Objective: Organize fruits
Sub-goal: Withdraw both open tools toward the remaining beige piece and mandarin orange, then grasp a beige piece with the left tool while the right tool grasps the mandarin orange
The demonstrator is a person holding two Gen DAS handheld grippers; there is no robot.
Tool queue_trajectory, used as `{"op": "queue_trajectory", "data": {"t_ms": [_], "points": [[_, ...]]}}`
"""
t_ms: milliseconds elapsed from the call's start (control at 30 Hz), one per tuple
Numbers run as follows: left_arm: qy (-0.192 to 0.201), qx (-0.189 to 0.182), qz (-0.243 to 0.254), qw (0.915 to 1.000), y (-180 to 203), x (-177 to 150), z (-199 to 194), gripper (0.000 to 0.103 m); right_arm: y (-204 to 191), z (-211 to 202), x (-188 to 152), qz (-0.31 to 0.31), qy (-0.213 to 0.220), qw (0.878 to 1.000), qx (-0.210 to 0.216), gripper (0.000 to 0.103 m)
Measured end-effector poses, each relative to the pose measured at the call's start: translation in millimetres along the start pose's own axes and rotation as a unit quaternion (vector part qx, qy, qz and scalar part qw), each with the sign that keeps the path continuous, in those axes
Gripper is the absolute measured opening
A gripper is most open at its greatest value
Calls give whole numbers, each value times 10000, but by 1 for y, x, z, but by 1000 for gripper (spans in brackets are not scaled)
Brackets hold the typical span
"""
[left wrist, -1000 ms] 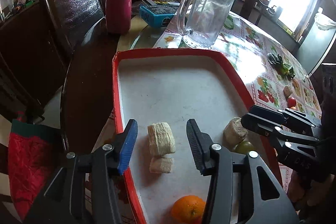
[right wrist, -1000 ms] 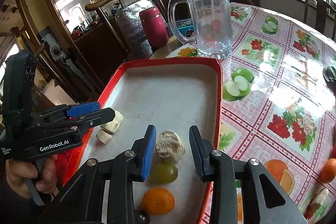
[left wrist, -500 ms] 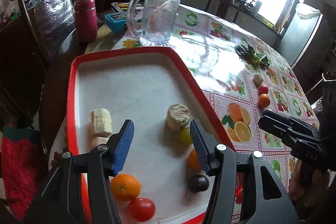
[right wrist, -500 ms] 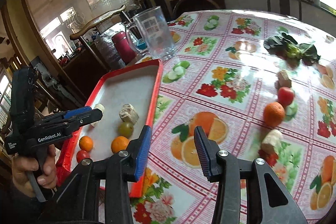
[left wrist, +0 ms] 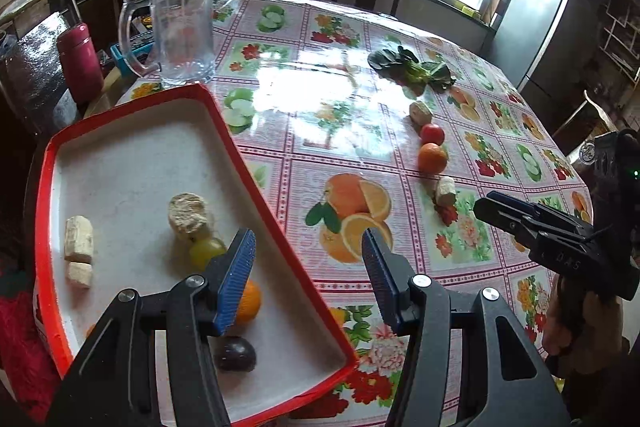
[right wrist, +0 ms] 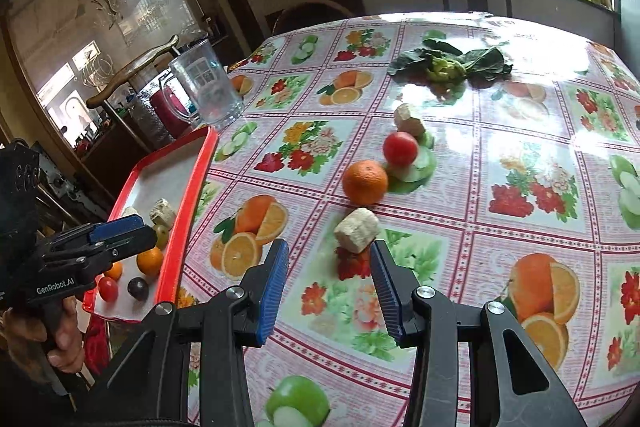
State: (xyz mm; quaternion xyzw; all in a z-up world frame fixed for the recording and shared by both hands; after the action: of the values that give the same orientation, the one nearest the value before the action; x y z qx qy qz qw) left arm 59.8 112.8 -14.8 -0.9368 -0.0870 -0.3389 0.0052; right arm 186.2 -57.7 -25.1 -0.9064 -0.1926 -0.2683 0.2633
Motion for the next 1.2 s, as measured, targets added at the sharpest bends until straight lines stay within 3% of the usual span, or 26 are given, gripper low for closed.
{"op": "queue_trajectory", "data": {"t_ms": [367, 767, 833, 900, 1067, 1200], "points": [[-203, -450, 492, 9976, 75, 20, 42, 54, 47, 6, 26, 61, 98, 9996, -240, 42], [-464, -556, 830, 9939, 119, 46, 105, 53, 74, 20, 41, 197, 57, 9996, -194, 41], [-379, -549, 833, 9943, 118, 49, 112, 42, 71, 22, 44, 170, 49, 9997, -156, 41], [-375, -789, 792, 9930, 115, 51, 114, 23, 66, 26, 46, 107, 23, 9999, -98, 41], [-315, -779, 652, 9943, 97, 47, 103, 21, 39, 45, 47, -168, -128, 9997, 101, 41], [-214, -740, 439, 9961, 77, 43, 87, 21, 17, 67, 44, -404, -222, 9989, 14, 40]]}}
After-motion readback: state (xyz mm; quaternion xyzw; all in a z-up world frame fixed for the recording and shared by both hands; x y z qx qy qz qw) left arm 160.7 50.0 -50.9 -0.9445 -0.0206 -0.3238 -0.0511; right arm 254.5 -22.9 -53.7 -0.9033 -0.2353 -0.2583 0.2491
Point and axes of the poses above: each gripper's, at about its wrist camera, not at the fingertips, and z roughly the way its jaws point, y to its right, x to its top, the point moved 3 cm from there along z, roughly the way its jaws point, and after that the axes turned 12 degrees about z, right-handed, at the moved point
